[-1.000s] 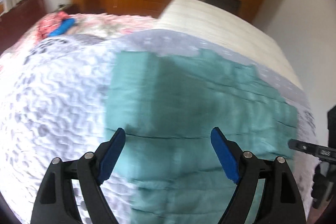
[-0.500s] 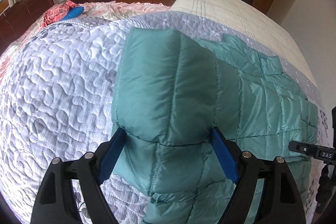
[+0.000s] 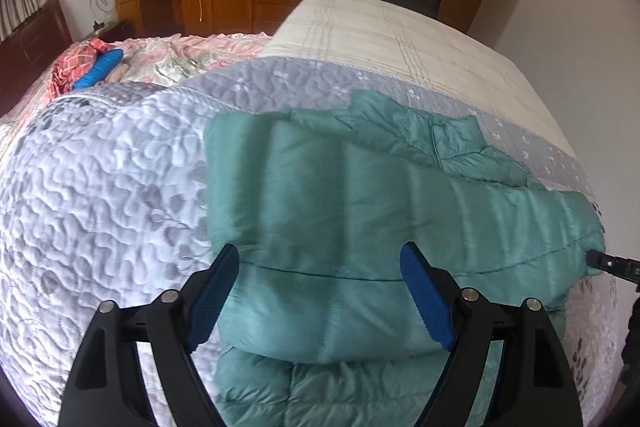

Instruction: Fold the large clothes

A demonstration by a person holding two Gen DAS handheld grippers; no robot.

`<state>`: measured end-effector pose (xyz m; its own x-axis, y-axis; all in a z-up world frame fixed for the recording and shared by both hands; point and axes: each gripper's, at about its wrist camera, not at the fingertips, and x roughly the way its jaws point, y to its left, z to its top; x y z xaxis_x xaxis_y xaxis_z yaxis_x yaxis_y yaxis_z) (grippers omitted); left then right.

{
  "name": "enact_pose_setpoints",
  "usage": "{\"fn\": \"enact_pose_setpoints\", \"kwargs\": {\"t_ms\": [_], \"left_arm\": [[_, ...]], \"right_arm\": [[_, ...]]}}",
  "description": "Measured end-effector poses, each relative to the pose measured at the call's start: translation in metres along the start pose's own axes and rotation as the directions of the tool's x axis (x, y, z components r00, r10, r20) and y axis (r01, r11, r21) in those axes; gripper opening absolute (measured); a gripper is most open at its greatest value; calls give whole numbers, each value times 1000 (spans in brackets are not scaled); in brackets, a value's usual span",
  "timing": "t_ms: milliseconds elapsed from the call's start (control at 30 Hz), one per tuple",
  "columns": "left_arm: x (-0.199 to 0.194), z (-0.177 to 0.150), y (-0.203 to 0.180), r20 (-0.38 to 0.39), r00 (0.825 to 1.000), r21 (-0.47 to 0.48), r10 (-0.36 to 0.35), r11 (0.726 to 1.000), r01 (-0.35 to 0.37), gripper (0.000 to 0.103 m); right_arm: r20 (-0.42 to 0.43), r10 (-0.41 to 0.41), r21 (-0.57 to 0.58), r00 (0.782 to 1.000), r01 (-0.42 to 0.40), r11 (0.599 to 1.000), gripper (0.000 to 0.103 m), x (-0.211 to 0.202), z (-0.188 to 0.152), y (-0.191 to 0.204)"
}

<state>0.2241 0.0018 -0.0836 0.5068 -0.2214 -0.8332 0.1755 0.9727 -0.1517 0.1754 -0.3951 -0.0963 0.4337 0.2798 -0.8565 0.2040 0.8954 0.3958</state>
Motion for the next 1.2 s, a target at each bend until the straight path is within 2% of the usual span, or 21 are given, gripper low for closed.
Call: {"fn": "enact_pose_setpoints", "kwargs": {"t_ms": [100,267,400,500,600,700,800,1000,1100,1200], "left_arm": [[11,-3,-9,-16,1000,21,18,1000,-18,82],[38,-12,-7,-74,996,31,55,998,-53,82],[58,-21,3,-123,992,-5,28,1000,-28,84],[53,-20,7,-127,992,-25,21,999,-24,83],[27,-12,6,-59,997,-5,53,999,-54,82],[2,0,-1,22,998,21,59,998,-59,82],[-1,9,-18,52,998,68,47,996,-50,82],[39,10,-41,20,993,173,114,978,-116,82],[56,8,-27,-10,988,169,157,974,-153,83],[69,9,-8,-48,988,137,149,980,-141,85]], "right_arm": [[3,-35,40,999,35,999,4,-4,-10,-24],[-68,-81,90,994,87,992,4,29,-29,-48],[-91,-61,116,994,71,991,5,47,-38,-54],[-76,-64,95,995,71,993,9,38,-36,-49],[-25,-96,64,995,97,993,20,14,-33,-44],[35,-118,48,992,116,992,20,-7,-24,-38],[65,-83,15,994,83,996,20,-9,-10,-23],[-2,-65,-58,998,65,996,20,36,13,7],[-32,-59,-65,998,57,996,19,54,12,13],[-77,-48,-66,996,43,997,16,77,13,11]]}}
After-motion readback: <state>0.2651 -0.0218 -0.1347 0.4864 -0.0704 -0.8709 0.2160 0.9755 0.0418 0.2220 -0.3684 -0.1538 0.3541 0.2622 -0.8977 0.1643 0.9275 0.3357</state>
